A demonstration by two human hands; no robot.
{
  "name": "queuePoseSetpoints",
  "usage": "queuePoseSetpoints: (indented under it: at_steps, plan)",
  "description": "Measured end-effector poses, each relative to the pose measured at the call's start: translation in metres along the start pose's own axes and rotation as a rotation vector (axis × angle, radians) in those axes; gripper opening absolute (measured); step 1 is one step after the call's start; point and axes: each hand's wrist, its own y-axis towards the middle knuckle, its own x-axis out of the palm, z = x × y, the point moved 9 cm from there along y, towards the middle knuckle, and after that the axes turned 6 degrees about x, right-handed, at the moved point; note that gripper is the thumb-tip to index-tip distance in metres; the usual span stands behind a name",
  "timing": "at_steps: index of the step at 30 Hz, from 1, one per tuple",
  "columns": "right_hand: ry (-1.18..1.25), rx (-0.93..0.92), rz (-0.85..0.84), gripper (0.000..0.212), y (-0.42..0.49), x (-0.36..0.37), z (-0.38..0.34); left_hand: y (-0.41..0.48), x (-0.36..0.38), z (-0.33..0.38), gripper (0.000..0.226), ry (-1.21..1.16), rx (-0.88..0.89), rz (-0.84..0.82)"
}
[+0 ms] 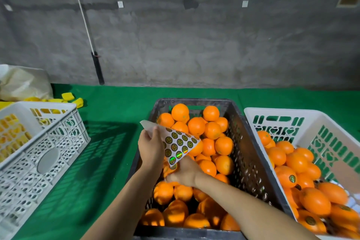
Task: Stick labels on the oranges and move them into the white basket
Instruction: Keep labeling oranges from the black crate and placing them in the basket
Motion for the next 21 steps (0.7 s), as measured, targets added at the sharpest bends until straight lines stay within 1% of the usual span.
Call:
queuePoseSetpoints:
  at_steps: [2,4,5,7,9,10,12,14,16,19,21]
  plan:
    - [0.393,0.192,0.036,0.046,0.001,-0.022,0.019,-0.003,0.0,0.01,0.032,0.019,0.073,0.002]
    - [0.803,0.359,0.078,0.054,-0.002,-0.047,0.036,-0.006,-0.001,0.019,0.031,0.027,0.142,0.008]
    - [1.004,0.392,0.093,0.053,-0.003,-0.058,0.04,-0.007,-0.002,0.022,0.031,0.026,0.167,0.017]
    - [1.327,0.444,0.162,0.051,-0.007,-0.075,0.047,-0.007,-0.004,0.024,0.031,0.023,0.176,0.029]
    - [1.645,0.42,0.188,0.052,-0.008,-0.087,0.045,-0.005,-0.004,0.018,0.035,0.025,0.123,0.02]
    - [1.812,0.344,0.164,0.052,-0.007,-0.093,0.039,-0.004,-0.003,0.015,0.036,0.025,0.098,0.019]
    - [2.103,0.092,0.116,0.05,-0.006,-0.116,0.025,-0.002,-0.003,0.01,0.036,0.017,0.065,0.017]
    - [2.233,-0.098,0.137,0.059,-0.012,-0.142,0.023,-0.001,0.0,0.006,0.036,0.013,0.039,-0.003]
    - [2.264,-0.191,0.171,0.072,-0.019,-0.162,0.032,0.001,0.006,-0.001,0.035,0.007,-0.003,-0.046]
    - [2.266,-0.205,0.212,0.085,-0.022,-0.173,0.053,0.0,0.017,-0.011,0.03,0.021,-0.067,-0.142]
    - [2.285,-0.219,0.226,0.089,-0.021,-0.175,0.061,-0.004,0.027,-0.016,0.026,0.043,-0.098,-0.239]
